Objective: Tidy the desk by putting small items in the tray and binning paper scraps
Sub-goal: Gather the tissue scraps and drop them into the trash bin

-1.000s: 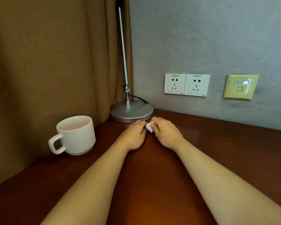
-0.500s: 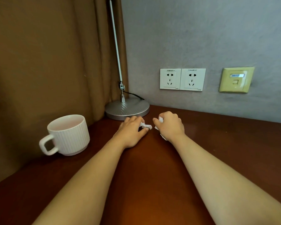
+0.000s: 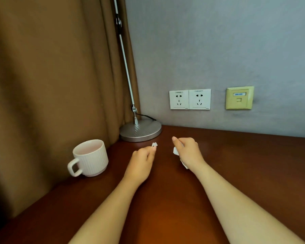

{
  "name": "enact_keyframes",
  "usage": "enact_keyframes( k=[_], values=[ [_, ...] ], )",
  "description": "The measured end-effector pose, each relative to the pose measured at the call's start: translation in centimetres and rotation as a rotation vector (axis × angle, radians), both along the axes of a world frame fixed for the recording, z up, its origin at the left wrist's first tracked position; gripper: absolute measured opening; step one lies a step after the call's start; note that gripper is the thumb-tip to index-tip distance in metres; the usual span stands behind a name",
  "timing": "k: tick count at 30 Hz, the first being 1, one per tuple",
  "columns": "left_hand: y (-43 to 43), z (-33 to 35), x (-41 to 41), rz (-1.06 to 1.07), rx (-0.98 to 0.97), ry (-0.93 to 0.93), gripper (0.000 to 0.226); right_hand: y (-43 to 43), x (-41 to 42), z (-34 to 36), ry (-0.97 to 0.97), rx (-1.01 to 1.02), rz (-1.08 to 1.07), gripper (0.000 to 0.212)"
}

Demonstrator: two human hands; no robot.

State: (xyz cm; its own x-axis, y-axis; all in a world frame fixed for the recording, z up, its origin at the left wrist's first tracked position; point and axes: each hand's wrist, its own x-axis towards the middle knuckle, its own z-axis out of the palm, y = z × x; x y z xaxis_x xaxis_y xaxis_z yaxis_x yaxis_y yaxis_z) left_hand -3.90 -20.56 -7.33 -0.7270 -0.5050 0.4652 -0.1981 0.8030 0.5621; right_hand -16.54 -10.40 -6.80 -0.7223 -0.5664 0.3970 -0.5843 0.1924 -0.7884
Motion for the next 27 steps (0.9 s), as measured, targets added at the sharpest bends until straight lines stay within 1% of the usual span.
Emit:
enact_keyframes(
  k=[2,6,8,11,15,19,23,27],
  values=[
    [1.5,0.3,1.4,-0.031,0.082,0.076,0.05,1.6,1.0,0.1,-0.048,-0.028,0.01,0.052],
    [4.1,0.3,4.0,-0.053,0.223,0.156,0.056,5.2,2.9,-0.1,-0.185,-0.073,0.032,0.05],
    [5.2,0.3,5.2,-0.048,0.288,0.186,0.057,7.2,4.2,0.0,-0.222,-0.08,0.033,0.05],
    [7.7,0.4,7.1,-0.048,0.373,0.19,0.059,10.5,6.4,0.3,-0.222,-0.063,0.015,0.051],
    [11.7,0.5,9.2,-0.055,0.399,0.186,0.057,14.6,8.5,0.4,-0.209,-0.034,0.005,0.05],
    [16.1,0.7,11.1,-0.064,0.415,0.148,0.056,18.7,11.0,0.9,-0.259,-0.024,0.015,0.049],
    [20.3,1.2,12.5,-0.101,0.507,0.031,0.053,22.6,13.7,1.3,-0.345,0.026,0.06,0.049],
    [24.7,1.3,13.2,-0.152,0.467,-0.075,0.051,26.6,15.1,1.5,-0.403,0.075,0.012,0.05]
  ],
)
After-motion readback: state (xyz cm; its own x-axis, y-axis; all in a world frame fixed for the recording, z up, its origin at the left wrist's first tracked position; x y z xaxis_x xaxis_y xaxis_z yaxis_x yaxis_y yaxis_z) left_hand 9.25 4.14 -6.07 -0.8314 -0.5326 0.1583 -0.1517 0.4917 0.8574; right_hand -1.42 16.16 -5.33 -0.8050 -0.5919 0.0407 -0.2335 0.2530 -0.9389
